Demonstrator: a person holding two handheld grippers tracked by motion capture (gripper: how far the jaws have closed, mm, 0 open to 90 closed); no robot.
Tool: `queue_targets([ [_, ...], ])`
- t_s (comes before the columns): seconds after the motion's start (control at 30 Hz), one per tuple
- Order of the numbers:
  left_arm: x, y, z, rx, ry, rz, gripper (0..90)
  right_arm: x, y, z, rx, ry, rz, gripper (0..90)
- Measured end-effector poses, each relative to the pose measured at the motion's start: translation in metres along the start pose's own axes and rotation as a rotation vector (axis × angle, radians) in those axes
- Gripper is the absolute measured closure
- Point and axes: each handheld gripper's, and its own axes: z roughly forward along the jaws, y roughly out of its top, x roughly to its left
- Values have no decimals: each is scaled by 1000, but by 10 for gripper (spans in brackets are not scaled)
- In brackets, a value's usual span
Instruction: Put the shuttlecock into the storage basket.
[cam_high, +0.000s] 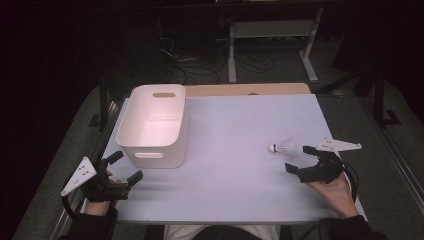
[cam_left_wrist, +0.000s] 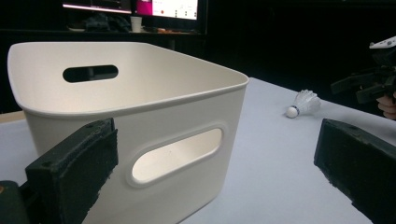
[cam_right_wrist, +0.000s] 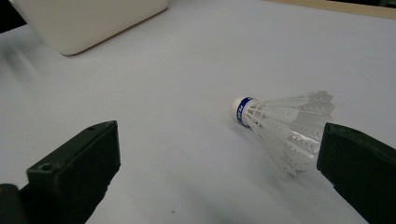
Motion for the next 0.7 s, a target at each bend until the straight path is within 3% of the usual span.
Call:
queue_targets([
  [0.7, 0, 0, 0, 2, -3, 2, 0, 2, 0, -2, -5, 11, -8, 0],
])
